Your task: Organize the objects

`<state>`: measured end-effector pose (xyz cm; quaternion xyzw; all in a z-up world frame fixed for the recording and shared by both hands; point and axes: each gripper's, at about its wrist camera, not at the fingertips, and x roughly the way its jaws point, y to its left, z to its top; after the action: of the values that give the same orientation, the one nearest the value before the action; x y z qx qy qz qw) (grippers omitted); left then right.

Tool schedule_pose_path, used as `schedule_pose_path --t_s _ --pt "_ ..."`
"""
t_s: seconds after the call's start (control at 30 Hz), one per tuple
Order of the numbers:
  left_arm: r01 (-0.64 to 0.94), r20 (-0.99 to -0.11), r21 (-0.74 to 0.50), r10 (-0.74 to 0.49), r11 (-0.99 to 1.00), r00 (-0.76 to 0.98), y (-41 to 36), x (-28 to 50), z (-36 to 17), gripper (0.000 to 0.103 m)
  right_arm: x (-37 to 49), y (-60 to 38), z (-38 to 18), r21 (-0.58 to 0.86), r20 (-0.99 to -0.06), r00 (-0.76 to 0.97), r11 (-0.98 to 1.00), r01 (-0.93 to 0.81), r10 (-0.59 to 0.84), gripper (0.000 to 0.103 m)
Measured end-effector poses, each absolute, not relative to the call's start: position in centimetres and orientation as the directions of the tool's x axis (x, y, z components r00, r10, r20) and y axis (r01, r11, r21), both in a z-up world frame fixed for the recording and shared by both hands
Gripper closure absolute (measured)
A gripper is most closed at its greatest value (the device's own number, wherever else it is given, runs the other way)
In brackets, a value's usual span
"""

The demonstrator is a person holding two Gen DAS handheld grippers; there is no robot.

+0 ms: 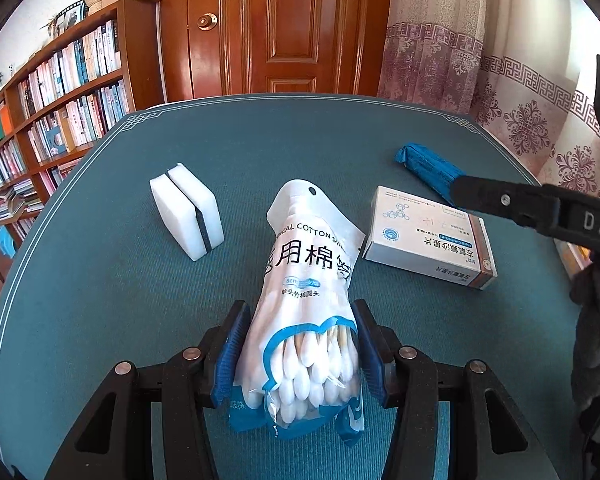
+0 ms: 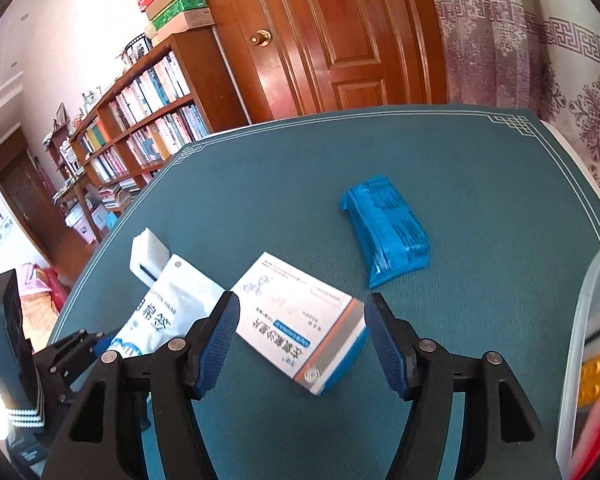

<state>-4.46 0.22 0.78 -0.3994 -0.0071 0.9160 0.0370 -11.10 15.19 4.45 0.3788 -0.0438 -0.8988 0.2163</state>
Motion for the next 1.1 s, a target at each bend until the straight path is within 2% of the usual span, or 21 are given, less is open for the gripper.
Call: schedule_pose_path --t_s 0.27,0.53,0.73,0.87,1.0,1.1 --pt "-0.065 -0.734 -0.068 0.094 -0.996 -0.672 -0.1 -4.4 0.6 0.047 -14.1 14.2 2.2 0.253 -0.725 -0.531 -0.887 0.387 -0.438 0.036" --pt "-0.045 -0.738 -0.097 0.102 -0.994 -0.667 -0.6 -4.5 0.5 0.035 -10.5 14.9 1.3 0.269 -0.743 -0.475 -0.860 0.434 -0.472 0.035" --pt "-0.039 -0.732 -0.096 0.097 -0.995 -0.674 -0.7 -4.5 0.6 0.024 -9.4 13.2 1.3 0.150 -0.763 -0.511 -0.877 0.456 -0.396 0.030" --pt "-0.031 -0.737 -0.107 0.100 -0.994 -0.669 -1.0 -4.7 0.4 0.024 -9.4 12.3 1.1 0.085 -0.766 -0.540 -0.888 0.452 -0.348 0.030" --pt "-0.026 -0.739 -0.117 0.105 -0.993 -0.666 -1.2 -4.8 0.3 0.024 -9.4 12.2 1.1 0.083 -0.757 -0.561 -0.900 0.427 -0.336 0.030" --pt "-0.026 -0.738 -0.116 0.104 -0.993 -0.666 -1.1 -4.8 0.3 0.024 -9.0 12.2 1.0 0.047 -0.755 -0.583 -0.912 0.407 -0.299 0.035"
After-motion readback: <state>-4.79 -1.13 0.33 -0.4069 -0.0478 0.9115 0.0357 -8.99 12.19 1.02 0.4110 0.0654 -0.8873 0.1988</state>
